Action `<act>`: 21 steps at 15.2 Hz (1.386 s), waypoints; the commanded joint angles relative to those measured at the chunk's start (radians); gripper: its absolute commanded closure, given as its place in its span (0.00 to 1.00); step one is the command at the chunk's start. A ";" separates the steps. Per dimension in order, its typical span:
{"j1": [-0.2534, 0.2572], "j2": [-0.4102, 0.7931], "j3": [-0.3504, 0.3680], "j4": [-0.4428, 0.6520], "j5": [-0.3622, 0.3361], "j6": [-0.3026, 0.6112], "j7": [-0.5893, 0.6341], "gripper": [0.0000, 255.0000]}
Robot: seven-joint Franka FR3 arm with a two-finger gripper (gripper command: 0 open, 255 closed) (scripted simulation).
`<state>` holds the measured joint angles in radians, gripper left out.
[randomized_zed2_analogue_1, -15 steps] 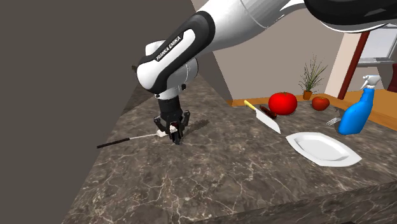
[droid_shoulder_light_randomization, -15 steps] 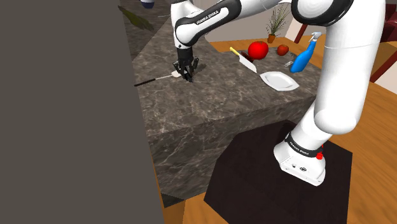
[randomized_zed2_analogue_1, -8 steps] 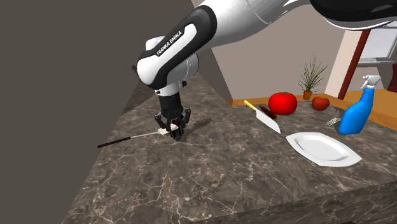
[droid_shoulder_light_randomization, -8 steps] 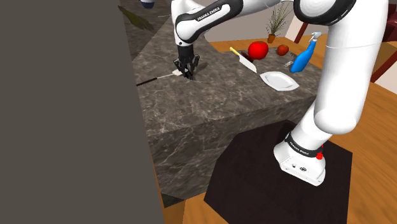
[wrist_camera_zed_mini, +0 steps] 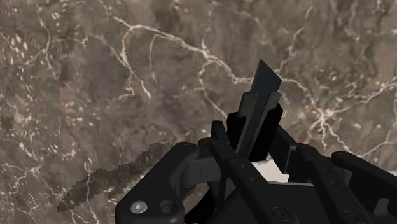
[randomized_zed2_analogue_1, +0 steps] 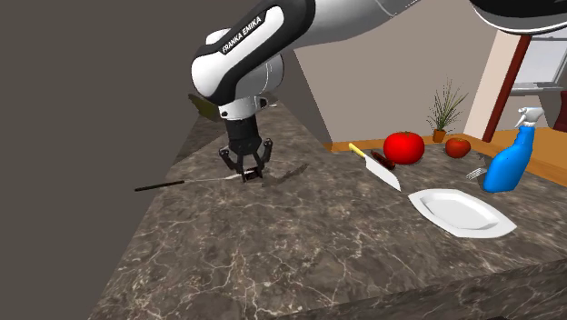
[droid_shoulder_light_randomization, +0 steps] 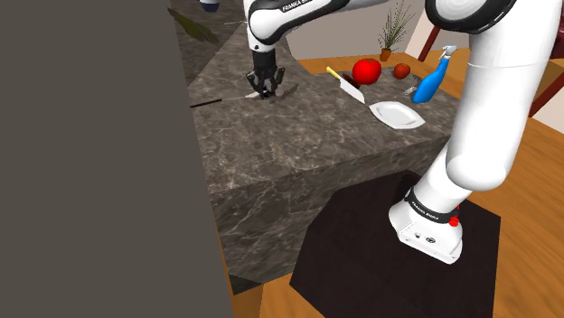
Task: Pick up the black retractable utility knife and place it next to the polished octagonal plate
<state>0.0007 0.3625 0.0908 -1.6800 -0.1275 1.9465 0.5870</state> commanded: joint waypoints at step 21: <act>-0.156 -0.422 -0.111 -0.478 0.006 0.083 -0.258 1.00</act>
<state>-0.1460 -0.0363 -0.0116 -2.1252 -0.1185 2.0176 0.3463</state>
